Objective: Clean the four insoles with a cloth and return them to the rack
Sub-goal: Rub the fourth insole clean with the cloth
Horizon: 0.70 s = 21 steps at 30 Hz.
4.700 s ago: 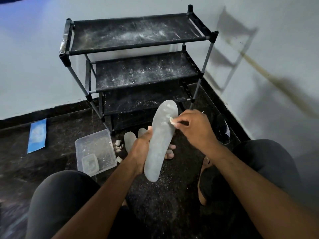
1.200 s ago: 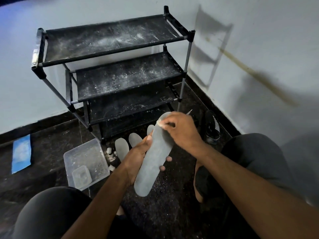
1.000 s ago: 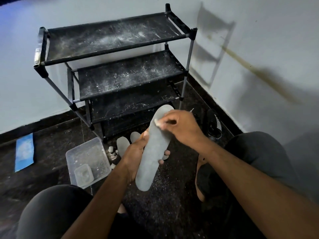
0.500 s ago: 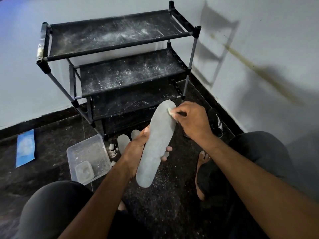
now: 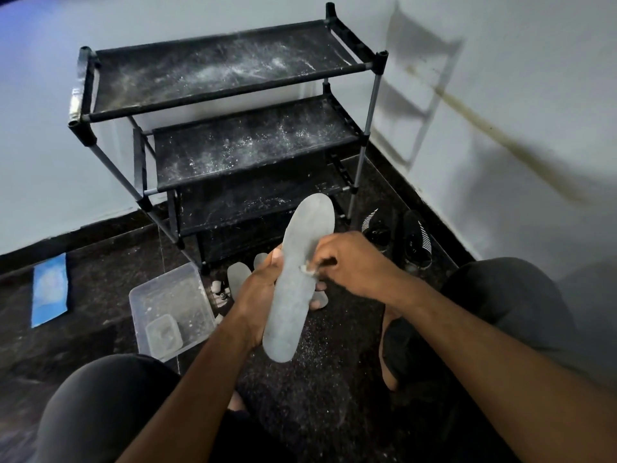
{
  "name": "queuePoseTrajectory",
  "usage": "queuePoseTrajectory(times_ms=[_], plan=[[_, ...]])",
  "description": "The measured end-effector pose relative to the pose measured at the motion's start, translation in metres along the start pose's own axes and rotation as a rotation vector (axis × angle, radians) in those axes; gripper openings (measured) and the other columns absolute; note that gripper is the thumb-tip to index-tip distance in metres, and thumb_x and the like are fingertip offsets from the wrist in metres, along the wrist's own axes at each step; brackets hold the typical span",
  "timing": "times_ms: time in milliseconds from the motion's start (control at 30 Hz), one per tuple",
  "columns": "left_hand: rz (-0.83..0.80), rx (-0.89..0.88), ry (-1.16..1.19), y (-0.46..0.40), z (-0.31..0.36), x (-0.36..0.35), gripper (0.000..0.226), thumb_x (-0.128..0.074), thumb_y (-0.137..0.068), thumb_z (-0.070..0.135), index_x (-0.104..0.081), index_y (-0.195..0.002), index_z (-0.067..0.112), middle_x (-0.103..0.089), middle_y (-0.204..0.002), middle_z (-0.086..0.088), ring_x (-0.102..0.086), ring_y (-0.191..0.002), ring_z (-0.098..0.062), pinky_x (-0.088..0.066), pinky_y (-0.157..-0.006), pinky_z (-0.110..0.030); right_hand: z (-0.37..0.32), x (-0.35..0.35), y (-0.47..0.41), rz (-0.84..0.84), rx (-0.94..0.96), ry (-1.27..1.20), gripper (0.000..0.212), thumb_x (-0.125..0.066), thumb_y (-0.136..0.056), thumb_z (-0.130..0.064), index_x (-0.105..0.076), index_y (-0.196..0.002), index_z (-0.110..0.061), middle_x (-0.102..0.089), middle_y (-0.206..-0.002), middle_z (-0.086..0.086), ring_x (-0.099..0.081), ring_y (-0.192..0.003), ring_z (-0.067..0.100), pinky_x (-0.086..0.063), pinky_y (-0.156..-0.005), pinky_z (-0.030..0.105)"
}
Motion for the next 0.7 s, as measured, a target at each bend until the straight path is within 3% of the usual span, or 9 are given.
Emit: queuePoseTrajectory(times_ms=[67, 133, 233, 300, 367, 433, 533, 600, 700], plan=[[0.003, -0.011, -0.033, 0.004, 0.003, -0.004, 0.050, -0.051, -0.089, 0.036, -0.058, -0.126, 0.002, -0.061, -0.102, -0.026, -0.064, -0.066, -0.027, -0.053, -0.058, -0.039, -0.006, 0.004, 0.002, 0.000, -0.007, -0.144, 0.014, -0.075, -0.083, -0.028, -0.078, -0.082, -0.014, -0.070, -0.082, -0.007, -0.066, -0.075, 0.005, -0.055, -0.074, 0.026], [0.047, -0.005, -0.031, 0.003, 0.003, -0.002, 0.064, -0.053, -0.087, 0.040, -0.052, -0.139, 0.002, -0.059, -0.119, -0.038, -0.070, -0.068, -0.030, -0.055, -0.060, -0.043, -0.004, 0.019, -0.002, 0.214, -0.046, -0.251, 0.014, -0.076, -0.083, -0.027, -0.078, -0.087, -0.013, -0.072, -0.086, -0.005, -0.067, -0.079, 0.006, -0.056, -0.078, 0.028], [0.058, 0.015, -0.017, 0.003, 0.003, 0.001, 0.068, -0.052, -0.090, 0.043, -0.046, -0.147, 0.006, -0.050, -0.136, -0.043, -0.073, -0.073, -0.034, -0.059, -0.065, -0.047, 0.010, 0.026, -0.005, 0.459, -0.105, -0.074, 0.011, -0.075, -0.085, -0.021, -0.078, -0.093, -0.015, -0.069, -0.090, -0.005, -0.065, -0.081, 0.006, -0.056, -0.080, 0.033], [0.036, 0.003, -0.027, 0.001, 0.001, 0.002, 0.064, -0.051, -0.094, 0.042, -0.047, -0.145, 0.004, -0.055, -0.131, -0.041, -0.074, -0.075, -0.035, -0.062, -0.065, -0.048, 0.009, 0.015, -0.003, 0.331, -0.083, -0.001, 0.009, -0.073, -0.087, -0.020, -0.077, -0.093, -0.015, -0.068, -0.090, -0.005, -0.064, -0.080, 0.006, -0.056, -0.078, 0.030], [0.024, -0.025, -0.024, 0.002, 0.001, 0.001, 0.054, -0.050, -0.094, 0.039, -0.056, -0.133, 0.003, -0.066, -0.111, -0.033, -0.072, -0.071, -0.033, -0.062, -0.063, -0.048, -0.002, 0.001, 0.001, 0.082, -0.036, -0.016, 0.008, -0.073, -0.086, -0.018, -0.077, -0.091, -0.012, -0.068, -0.091, -0.003, -0.064, -0.077, 0.007, -0.054, -0.074, 0.023], [0.032, -0.033, -0.019, 0.002, 0.001, -0.001, 0.049, -0.050, -0.092, 0.038, -0.061, -0.124, 0.002, -0.067, -0.096, -0.027, -0.069, -0.067, -0.030, -0.060, -0.060, -0.045, -0.012, -0.001, 0.004, -0.030, -0.001, -0.109, 0.009, -0.076, -0.084, -0.020, -0.078, -0.088, -0.012, -0.070, -0.088, -0.003, -0.066, -0.077, 0.009, -0.055, -0.073, 0.024], [0.083, -0.016, -0.017, 0.001, 0.001, 0.001, 0.057, -0.051, -0.095, 0.040, -0.053, -0.136, 0.001, -0.066, -0.106, -0.036, -0.071, -0.069, -0.035, -0.062, -0.064, -0.048, -0.010, 0.015, -0.002, 0.209, -0.042, -0.278, 0.012, -0.077, -0.083, -0.024, -0.078, -0.088, -0.014, -0.071, -0.086, -0.005, -0.067, -0.077, 0.008, -0.057, -0.076, 0.029], [0.094, -0.008, -0.013, 0.002, 0.002, 0.000, 0.053, -0.049, -0.096, 0.041, -0.056, -0.134, 0.005, -0.066, -0.106, -0.038, -0.070, -0.070, -0.037, -0.062, -0.064, -0.047, 0.001, 0.020, -0.005, 0.394, -0.074, -0.136, 0.011, -0.075, -0.086, -0.025, -0.078, -0.089, -0.015, -0.070, -0.086, -0.006, -0.065, -0.079, 0.009, -0.056, -0.077, 0.035], [0.133, -0.017, -0.043, 0.000, 0.001, 0.004, 0.043, -0.041, -0.106, 0.038, -0.075, -0.110, 0.012, -0.072, -0.102, -0.026, -0.069, -0.080, -0.039, -0.063, -0.068, -0.048, 0.000, 0.002, -0.002, 0.268, -0.015, 0.100, 0.014, -0.069, -0.090, -0.028, -0.077, -0.093, -0.018, -0.066, -0.087, -0.008, -0.057, -0.084, 0.009, -0.052, -0.081, 0.038]])
Point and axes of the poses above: each hand's wrist, its own y-axis away from the middle knuckle, its own x-axis out of the back of the hand, z = x × y, the point moved 2 cm from there along -y, towards the middle knuckle
